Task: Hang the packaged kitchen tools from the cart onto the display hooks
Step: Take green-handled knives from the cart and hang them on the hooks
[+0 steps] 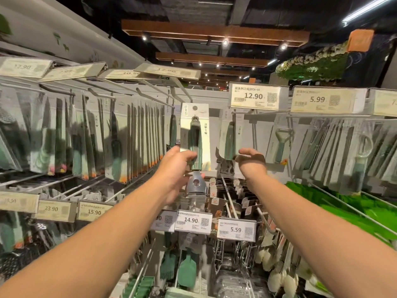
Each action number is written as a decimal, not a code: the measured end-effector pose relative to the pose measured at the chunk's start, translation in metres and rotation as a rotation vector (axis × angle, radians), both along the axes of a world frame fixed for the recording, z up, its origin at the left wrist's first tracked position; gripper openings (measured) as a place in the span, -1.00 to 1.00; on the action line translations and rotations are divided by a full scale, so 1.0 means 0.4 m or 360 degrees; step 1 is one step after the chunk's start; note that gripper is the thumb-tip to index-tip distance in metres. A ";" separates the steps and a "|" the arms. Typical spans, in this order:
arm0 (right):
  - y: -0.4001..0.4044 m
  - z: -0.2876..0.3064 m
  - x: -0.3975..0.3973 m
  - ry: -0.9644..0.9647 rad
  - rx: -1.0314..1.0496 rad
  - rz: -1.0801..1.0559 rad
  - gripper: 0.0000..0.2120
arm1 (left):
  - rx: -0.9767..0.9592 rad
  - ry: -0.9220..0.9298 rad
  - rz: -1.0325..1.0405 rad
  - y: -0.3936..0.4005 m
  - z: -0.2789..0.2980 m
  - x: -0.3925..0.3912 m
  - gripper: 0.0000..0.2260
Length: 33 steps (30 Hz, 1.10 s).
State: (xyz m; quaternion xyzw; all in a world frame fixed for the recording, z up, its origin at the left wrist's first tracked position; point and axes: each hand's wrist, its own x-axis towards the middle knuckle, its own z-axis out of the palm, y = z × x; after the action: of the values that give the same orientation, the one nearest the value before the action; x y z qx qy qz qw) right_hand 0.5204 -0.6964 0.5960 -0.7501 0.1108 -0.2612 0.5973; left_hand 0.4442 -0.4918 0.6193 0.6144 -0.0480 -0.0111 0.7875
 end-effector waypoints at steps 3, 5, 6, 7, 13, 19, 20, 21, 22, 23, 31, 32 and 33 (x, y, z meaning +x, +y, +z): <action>0.031 -0.007 -0.068 -0.0145 0.0129 0.0182 -0.88 | 0.0208 -0.0080 0.0079 -0.011 -0.006 0.008 -0.92; 0.056 -0.001 -0.125 -0.0141 0.0318 0.0499 -0.91 | 0.0252 -0.0121 0.0116 -0.021 -0.007 0.014 -0.72; 0.067 0.001 -0.152 -0.0145 0.0327 0.0613 -0.90 | 0.0252 -0.0127 0.0112 -0.025 -0.006 0.017 -0.54; 0.076 0.001 -0.173 -0.0145 0.0307 0.0682 -0.89 | 0.0246 -0.0124 0.0110 -0.028 -0.005 0.018 -0.42; 0.094 0.005 -0.238 -0.0155 0.0211 0.0767 -0.73 | 0.0177 -0.0166 -0.0020 -0.062 -0.007 -0.005 -0.63; 0.069 -0.001 -0.298 -0.0127 0.0320 0.0833 -0.76 | 0.0420 -0.0299 -0.0007 -0.034 -0.020 -0.041 -0.77; 0.064 -0.004 -0.308 -0.0135 0.0352 0.0811 -0.78 | 0.0453 -0.0300 0.0014 -0.023 -0.024 -0.044 -0.79; 0.058 -0.007 -0.316 -0.0150 0.0388 0.0775 -0.81 | 0.0491 -0.0288 0.0037 -0.011 -0.027 -0.049 -0.80; 0.052 -0.009 -0.323 -0.0166 0.0423 0.0733 -0.82 | 0.0529 -0.0273 0.0055 0.002 -0.030 -0.050 -0.80; 0.046 -0.010 -0.330 -0.0179 0.0445 0.0690 -0.83 | 0.0561 -0.0259 0.0071 0.014 -0.033 -0.053 -0.80; 0.045 -0.027 -0.378 -0.0356 0.0372 0.0415 -0.92 | 0.0793 -0.0348 0.0121 0.053 -0.042 -0.104 -0.85; 0.045 -0.028 -0.379 -0.0390 0.0395 0.0375 -0.92 | 0.0804 -0.0360 0.0114 0.055 -0.041 -0.108 -0.85; 0.044 -0.028 -0.377 -0.0417 0.0408 0.0332 -0.91 | 0.0809 -0.0372 0.0109 0.055 -0.038 -0.113 -0.85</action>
State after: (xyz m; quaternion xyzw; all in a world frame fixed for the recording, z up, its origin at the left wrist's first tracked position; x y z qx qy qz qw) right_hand 0.3696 -0.6788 0.5849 -0.6351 -0.0136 -0.2770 0.7210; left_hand 0.3989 -0.4700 0.6041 0.7905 -0.1134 0.0747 0.5973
